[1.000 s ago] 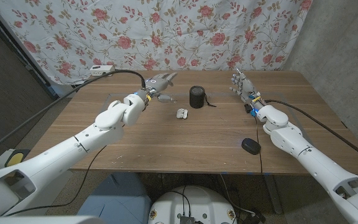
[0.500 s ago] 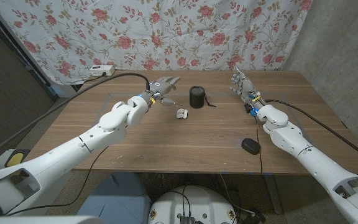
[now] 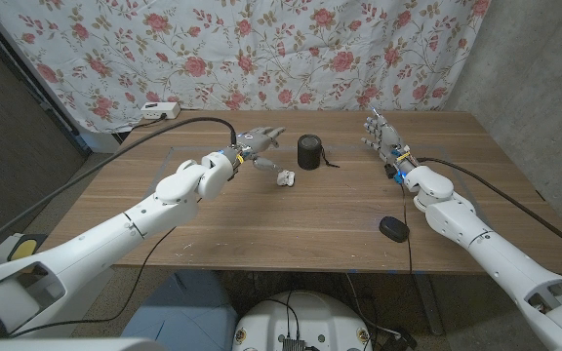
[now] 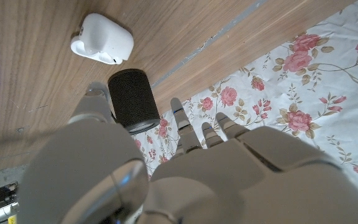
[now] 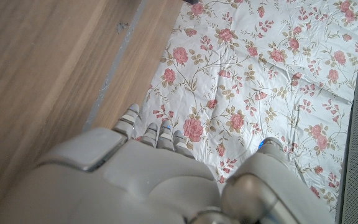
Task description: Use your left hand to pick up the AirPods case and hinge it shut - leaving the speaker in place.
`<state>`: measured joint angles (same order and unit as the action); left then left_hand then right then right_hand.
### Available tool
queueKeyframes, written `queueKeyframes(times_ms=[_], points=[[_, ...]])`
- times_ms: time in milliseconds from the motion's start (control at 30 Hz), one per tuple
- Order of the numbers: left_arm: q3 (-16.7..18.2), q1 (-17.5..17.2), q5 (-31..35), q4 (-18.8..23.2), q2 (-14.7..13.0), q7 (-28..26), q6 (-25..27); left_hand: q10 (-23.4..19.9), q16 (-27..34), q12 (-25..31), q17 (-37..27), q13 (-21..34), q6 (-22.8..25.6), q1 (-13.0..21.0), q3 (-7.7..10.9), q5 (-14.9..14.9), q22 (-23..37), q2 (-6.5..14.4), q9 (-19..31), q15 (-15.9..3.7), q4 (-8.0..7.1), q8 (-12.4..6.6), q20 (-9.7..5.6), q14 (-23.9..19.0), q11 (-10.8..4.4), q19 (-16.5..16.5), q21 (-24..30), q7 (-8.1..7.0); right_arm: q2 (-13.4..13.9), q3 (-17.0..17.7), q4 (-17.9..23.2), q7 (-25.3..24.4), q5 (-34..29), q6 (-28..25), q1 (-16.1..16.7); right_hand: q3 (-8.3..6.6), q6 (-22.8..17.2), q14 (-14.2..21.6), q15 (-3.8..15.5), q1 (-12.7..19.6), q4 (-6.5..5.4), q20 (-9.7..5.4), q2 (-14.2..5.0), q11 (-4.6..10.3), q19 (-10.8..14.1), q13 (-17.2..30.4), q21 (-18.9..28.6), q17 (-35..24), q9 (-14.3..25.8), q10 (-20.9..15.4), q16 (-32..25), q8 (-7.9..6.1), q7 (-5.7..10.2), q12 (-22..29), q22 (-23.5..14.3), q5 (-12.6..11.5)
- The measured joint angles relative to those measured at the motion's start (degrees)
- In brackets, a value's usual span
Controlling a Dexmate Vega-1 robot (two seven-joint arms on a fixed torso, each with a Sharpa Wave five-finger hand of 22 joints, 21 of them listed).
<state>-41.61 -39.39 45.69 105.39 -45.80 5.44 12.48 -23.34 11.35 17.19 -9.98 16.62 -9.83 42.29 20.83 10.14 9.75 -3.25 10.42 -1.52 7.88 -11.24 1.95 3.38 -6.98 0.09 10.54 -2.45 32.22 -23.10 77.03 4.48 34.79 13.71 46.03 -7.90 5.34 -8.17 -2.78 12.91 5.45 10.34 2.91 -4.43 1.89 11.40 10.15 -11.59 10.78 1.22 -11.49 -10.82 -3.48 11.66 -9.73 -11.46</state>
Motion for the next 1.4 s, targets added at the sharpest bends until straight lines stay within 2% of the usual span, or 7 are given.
queueKeyframes(times_ms=[200, 300, 533, 800, 967, 1200, 1400], points=[[-0.5, 0.4, 0.2, -0.4, -0.1, 0.7, -0.9, 0.0, 0.0, 0.0, 0.0, 0.0, 0.0, 0.0, 0.0, 0.0, 0.0, 0.0, 0.0, 0.0, 0.0, 0.0, 0.0, 0.0, 0.0, 0.0, 0.0, 0.0, 0.1, 0.1, 0.3, -0.3, 0.0, -0.1, 0.3, 0.0, 0.0, 0.0, 0.0, 0.0, 0.0, 0.12, 0.0, 0.0, -0.1, 0.0, 0.0, 0.0, 0.0, 0.0, 0.0, 0.0, 0.0, 0.0, 0.0, 0.0], [-0.7, 0.5, 0.4, -0.6, -0.1, 0.9, -1.1, -0.8, 0.0, 0.0, 0.0, 0.0, 0.0, 0.0, 0.0, 0.0, 0.0, 0.0, 0.0, -0.23, 0.0, 0.0, -0.02, -0.2, -0.65, 0.0, 0.0, 0.0, 0.2, 0.1, 0.5, -0.5, 0.0, -0.2, 0.4, 0.0, 0.0, 0.0, -0.01, 0.0, 0.0, 0.21, 0.0, -0.13, -0.2, 0.0, 0.0, 0.0, 0.0, 0.1, 0.0, 0.0, 0.0, 0.0, 0.0, 0.0], [-1.3, 1.0, 1.1, -1.1, -0.1, 1.8, -1.7, -1.6, 0.0, 0.0, 0.0, 0.0, 0.0, 0.0, -0.24, 0.0, 0.0, 0.0, 0.0, -0.63, 0.24, -0.28, -0.22, -0.6, -0.59, 0.2, 0.0, 0.0, 0.2, 0.1, 0.6, -0.7, 0.0, -0.3, 0.5, -0.25, 0.3, -0.4, -0.86, 0.0, 0.25, 0.2, 0.0, -0.32, -0.2, 0.0, 0.2, 0.0, 0.0, 0.3, 0.0, 0.0, -0.3, 0.0, 0.0, 0.0], [-2.0, 1.8, 1.5, -2.1, 0.3, 3.1, -2.8, 1.1, -0.4, -1.1, 0.0, 0.3, 0.0, 0.9, 0.03, 0.0, 0.0, 0.9, 0.0, 0.19, 0.51, 0.03, -0.22, 0.6, -1.19, 0.2, 0.0, 0.61, 0.0, 0.1, 0.2, -0.4, 0.1, -0.3, 0.4, -0.25, 0.3, -0.3, -1.96, 0.3, 0.24, 0.2, -0.3, -0.32, -0.2, 0.0, 0.5, 0.0, 0.0, 0.3, 0.0, 0.0, -0.32, 0.0, 0.1, 0.0], [-2.4, 2.1, 1.6, -2.8, 0.6, 3.5, -3.3, 1.9, -0.4, -1.6, 0.0, 0.3, 0.0, 1.1, 0.03, 0.0, 0.0, 1.1, 0.0, 0.19, 0.51, 0.03, -0.22, 1.3, -0.8, 0.2, 0.0, 0.61, -0.3, 0.1, -0.2, -0.3, 0.2, -0.1, 0.3, -0.25, 0.3, -0.6, -2.27, 0.3, 0.24, 0.2, -0.3, -0.32, -0.2, 0.0, 0.5, 0.0, 0.0, 0.3, 0.0, 0.0, -0.32, 0.0, 0.1, 0.0], [-2.8, 2.5, 1.5, -3.5, 0.9, 3.6, -4.1, 1.2, -0.4, -1.6, 0.0, 0.6, -0.3, 1.1, 0.03, 0.0, 0.0, 1.1, 0.0, 0.19, 0.5, 0.02, 0.0, 1.3, -1.44, 0.0, 0.0, 0.92, -0.4, 0.1, -0.4, -0.2, 0.2, 0.2, 0.2, -0.25, 0.3, -0.6, -2.27, 0.3, 0.24, 0.2, -0.3, -0.31, -0.2, 0.0, 0.5, 0.0, 0.0, 0.3, 0.0, 0.0, -0.32, 0.0, 0.1, 0.0], [-3.3, 2.8, 1.7, -3.9, 1.2, 3.8, -4.6, 0.6, -0.4, -1.6, 0.0, 0.6, -0.3, 1.9, 0.03, 0.0, 0.0, 1.4, 0.0, 0.19, 0.5, 0.02, 0.17, 0.8, -1.63, 0.2, 0.0, 0.92, -0.4, 0.1, -0.5, -0.3, 0.3, 0.2, 0.2, -0.24, 0.3, -0.3, -3.43, 0.3, 0.25, 0.2, -0.3, -0.32, -0.2, 0.0, 0.5, 0.0, 0.0, 0.3, 0.0, 0.0, -0.32, 0.0, 0.1, 0.2]])
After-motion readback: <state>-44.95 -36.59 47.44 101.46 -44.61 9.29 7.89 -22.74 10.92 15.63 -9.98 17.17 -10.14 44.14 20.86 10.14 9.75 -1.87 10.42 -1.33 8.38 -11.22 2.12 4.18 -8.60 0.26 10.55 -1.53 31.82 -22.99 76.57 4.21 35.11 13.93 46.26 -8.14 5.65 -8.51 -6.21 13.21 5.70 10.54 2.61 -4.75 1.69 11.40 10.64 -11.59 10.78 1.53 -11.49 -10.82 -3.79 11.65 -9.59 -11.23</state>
